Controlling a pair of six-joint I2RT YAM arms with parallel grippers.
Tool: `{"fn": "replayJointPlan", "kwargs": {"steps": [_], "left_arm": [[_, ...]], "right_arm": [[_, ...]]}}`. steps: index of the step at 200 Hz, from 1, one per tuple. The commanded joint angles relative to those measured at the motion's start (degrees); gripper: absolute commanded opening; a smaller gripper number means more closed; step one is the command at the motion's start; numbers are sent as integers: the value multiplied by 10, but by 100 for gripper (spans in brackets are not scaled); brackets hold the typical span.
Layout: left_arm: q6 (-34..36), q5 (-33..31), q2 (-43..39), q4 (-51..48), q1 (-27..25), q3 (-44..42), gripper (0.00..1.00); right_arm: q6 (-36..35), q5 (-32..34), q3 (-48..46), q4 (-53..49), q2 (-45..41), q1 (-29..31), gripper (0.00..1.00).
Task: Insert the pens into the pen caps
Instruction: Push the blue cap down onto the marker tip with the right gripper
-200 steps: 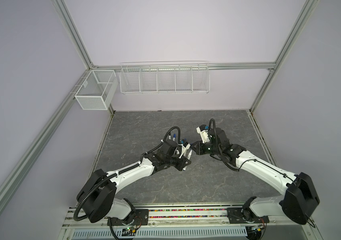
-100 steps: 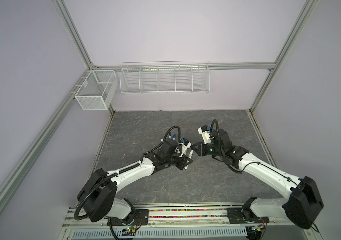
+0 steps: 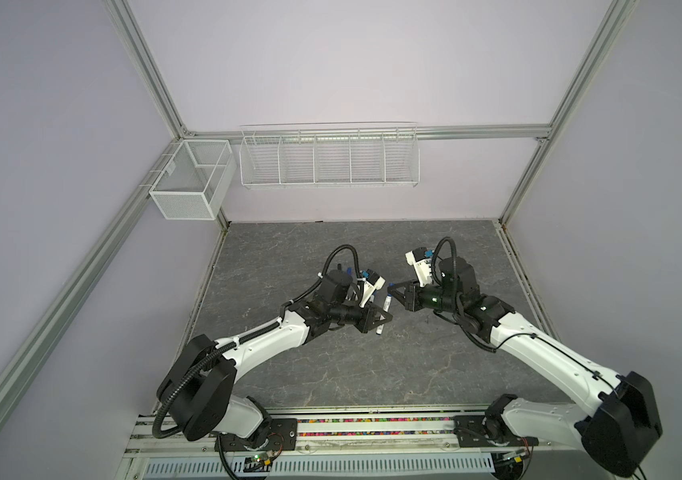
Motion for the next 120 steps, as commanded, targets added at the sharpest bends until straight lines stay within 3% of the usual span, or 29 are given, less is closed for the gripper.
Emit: {"fn": "replayJointPlan", "kwargs": {"steps": [1, 120], "left_arm": [[9, -69, 0, 31, 22, 43, 0], [10, -72, -7, 69, 22, 39, 0]], "right_arm": [[-22, -169, -14, -115, -14, 21, 8], [18, -310, -89, -75, -37, 25, 6]]}}
